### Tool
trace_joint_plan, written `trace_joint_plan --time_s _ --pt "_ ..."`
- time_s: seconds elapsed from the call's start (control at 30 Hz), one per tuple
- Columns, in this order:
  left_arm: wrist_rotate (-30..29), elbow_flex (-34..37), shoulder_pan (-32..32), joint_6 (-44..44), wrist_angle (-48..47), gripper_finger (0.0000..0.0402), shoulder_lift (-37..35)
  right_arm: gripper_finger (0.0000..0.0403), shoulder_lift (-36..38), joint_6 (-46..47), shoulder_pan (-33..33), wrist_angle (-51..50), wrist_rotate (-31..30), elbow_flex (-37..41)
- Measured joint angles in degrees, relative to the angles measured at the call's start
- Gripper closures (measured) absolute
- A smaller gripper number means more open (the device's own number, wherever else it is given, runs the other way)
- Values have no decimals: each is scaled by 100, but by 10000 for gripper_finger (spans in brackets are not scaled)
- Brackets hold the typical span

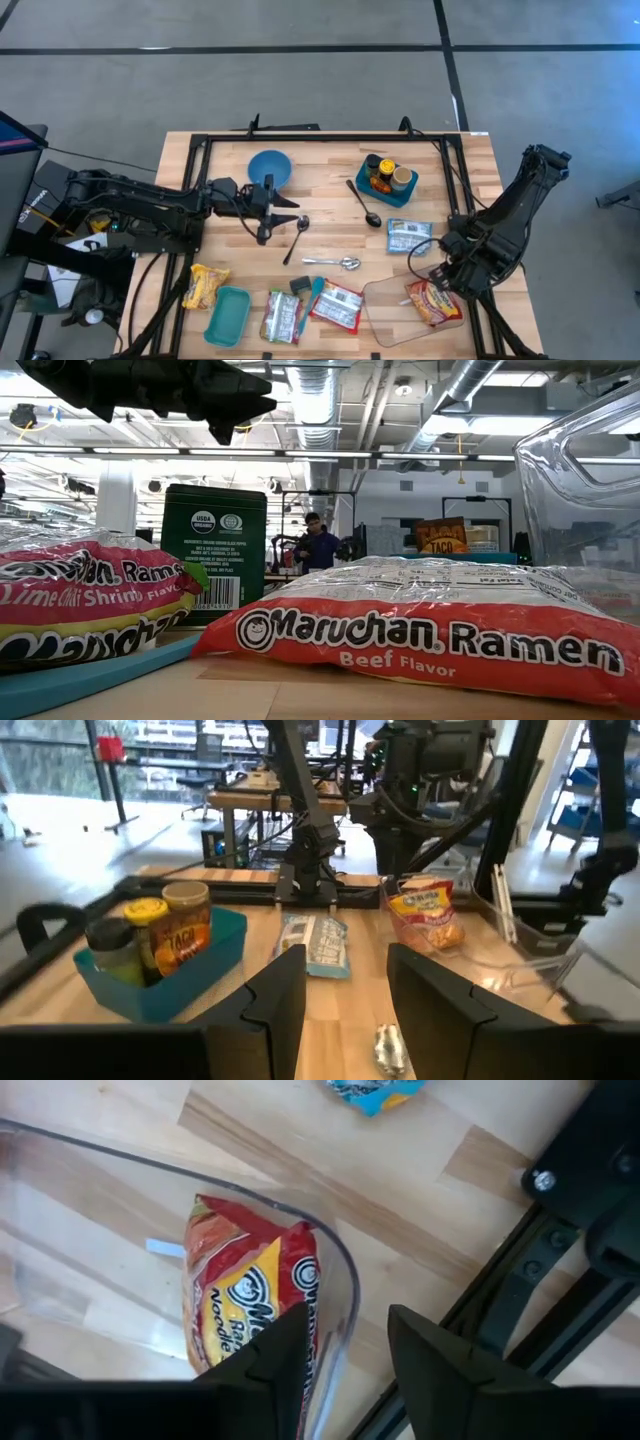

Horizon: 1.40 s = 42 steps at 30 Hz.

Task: Pick & Place Food Item
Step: Put the black seasoning can into the blue bin

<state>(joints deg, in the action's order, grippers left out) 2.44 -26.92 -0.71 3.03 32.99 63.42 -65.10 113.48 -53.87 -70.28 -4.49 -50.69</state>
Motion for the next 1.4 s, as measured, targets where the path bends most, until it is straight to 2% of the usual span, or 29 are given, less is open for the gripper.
trace_joint_plan --time_s 0.27,0.43,0.8,1.1,1.23,1.4 --pt "4 2 0 196 -2 266 0 284 -2 -12 4 -711 -15 -315" --pt "7 1 0 190 -1 266 0 285 -2 -325 4 -1026 -328 -541" --pt "12 2 0 250 -76 266 0 285 0 -462 27 -1590 -1828 -871" --pt "4 1 0 1121 -507 266 -17 285 -2 -928 539 -1650 -2842 -871" --pt "-357 0 0 1358 -711 266 -20 285 -2 -1264 873 -1632 -3233 -871" --pt "-859 0 0 1571 -885 266 -20 285 -2 -1740 1300 -1574 -3426 -871"
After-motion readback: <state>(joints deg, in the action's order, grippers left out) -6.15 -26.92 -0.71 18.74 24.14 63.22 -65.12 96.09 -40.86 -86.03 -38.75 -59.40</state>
